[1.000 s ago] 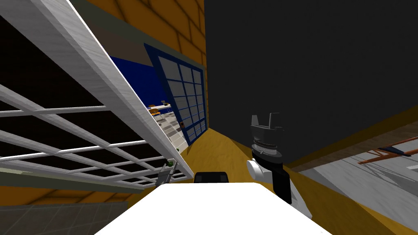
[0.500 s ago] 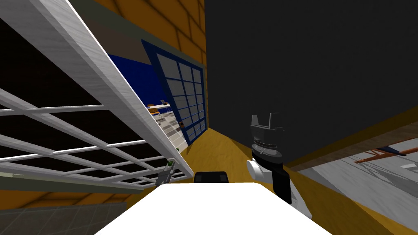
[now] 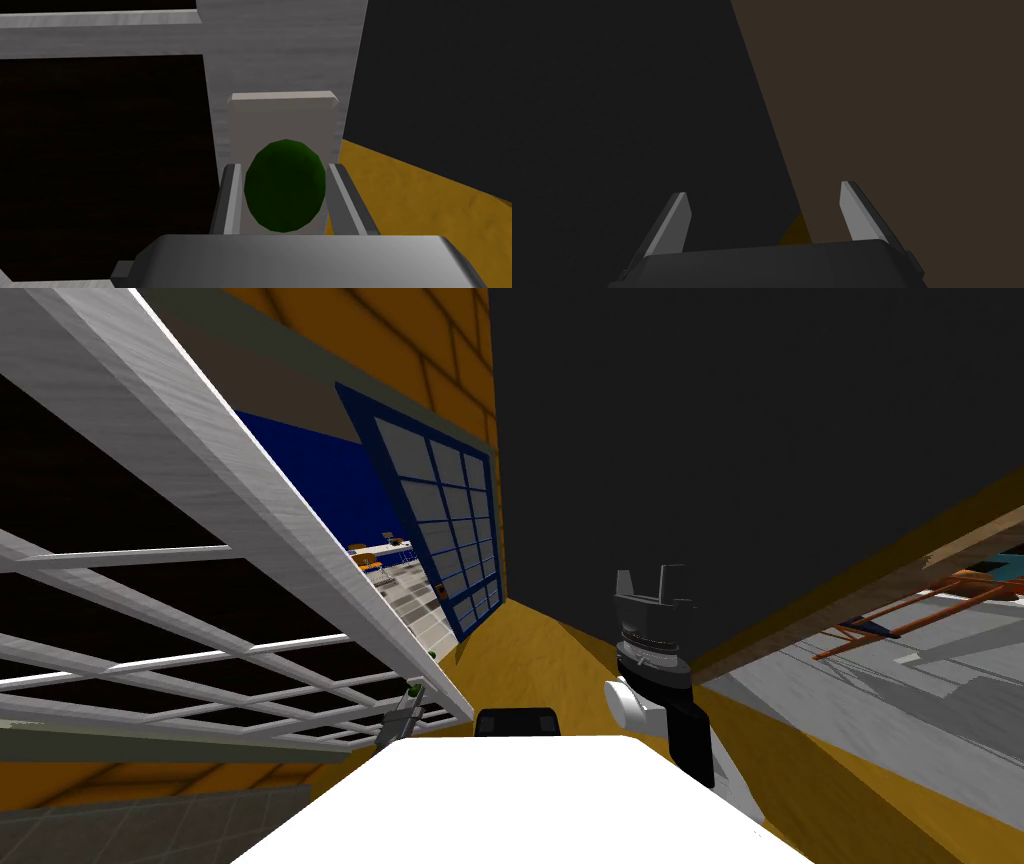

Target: Pull the door open

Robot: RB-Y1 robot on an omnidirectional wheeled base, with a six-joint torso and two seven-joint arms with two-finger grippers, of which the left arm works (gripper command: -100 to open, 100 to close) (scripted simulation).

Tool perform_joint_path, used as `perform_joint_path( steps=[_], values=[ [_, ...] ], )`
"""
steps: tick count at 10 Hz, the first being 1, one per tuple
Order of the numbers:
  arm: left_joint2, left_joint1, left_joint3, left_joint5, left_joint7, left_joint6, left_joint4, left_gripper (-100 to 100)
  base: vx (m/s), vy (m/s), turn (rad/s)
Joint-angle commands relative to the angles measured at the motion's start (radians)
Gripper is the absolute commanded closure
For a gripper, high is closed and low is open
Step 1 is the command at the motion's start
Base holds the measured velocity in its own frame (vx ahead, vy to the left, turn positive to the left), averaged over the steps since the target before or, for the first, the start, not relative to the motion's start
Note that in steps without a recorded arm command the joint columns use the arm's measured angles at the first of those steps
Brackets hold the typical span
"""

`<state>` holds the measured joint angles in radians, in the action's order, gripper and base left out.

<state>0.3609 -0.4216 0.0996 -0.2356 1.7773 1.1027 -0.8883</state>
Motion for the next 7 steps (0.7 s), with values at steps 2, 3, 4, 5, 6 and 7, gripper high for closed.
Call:
perform_joint_path(
  steps=[2,3,4,5,6,7],
  values=[
    [0.024,-0.008,0.012,0.013,0.034,0.040,0.040,100,-0.192,0.024,-0.144],
    [0.035,-0.008,0.016,0.018,0.047,0.056,0.054,100,-0.233,0.028,-0.161],
    [0.045,-0.009,0.019,0.022,0.060,0.070,0.068,100,-0.201,0.023,-0.190],
    [0.054,-0.009,0.021,0.025,0.071,0.083,0.080,100,-0.183,0.004,-0.138],
    [0.064,-0.010,0.024,0.029,0.083,0.097,0.093,100,-0.219,0.016,-0.140],
    [0.057,-0.015,0.024,0.028,0.074,0.080,0.075,100,-0.102,0.010,-0.032]
  ],
)
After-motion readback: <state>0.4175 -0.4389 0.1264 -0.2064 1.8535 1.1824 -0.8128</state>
